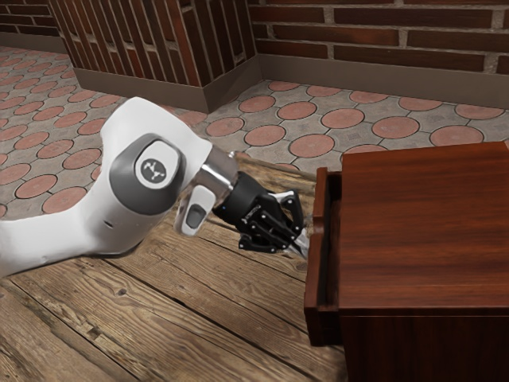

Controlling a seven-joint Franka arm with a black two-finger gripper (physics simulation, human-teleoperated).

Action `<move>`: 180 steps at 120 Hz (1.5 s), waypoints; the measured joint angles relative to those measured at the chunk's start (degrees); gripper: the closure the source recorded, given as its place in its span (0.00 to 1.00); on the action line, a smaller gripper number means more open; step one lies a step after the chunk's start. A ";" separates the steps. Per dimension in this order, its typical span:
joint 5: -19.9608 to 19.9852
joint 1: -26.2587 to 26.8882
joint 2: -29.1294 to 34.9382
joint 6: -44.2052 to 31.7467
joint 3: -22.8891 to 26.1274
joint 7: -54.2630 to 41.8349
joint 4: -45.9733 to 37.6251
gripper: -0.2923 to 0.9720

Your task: Pull the drawer handle with one arm to open the drawer

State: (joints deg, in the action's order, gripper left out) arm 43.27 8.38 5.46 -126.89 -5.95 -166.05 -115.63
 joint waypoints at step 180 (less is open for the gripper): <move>-10.93 -7.26 15.49 -0.26 -5.50 -0.01 -13.80 0.81</move>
State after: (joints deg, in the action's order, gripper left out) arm 32.34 1.13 20.96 -127.15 -11.45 -166.06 -129.42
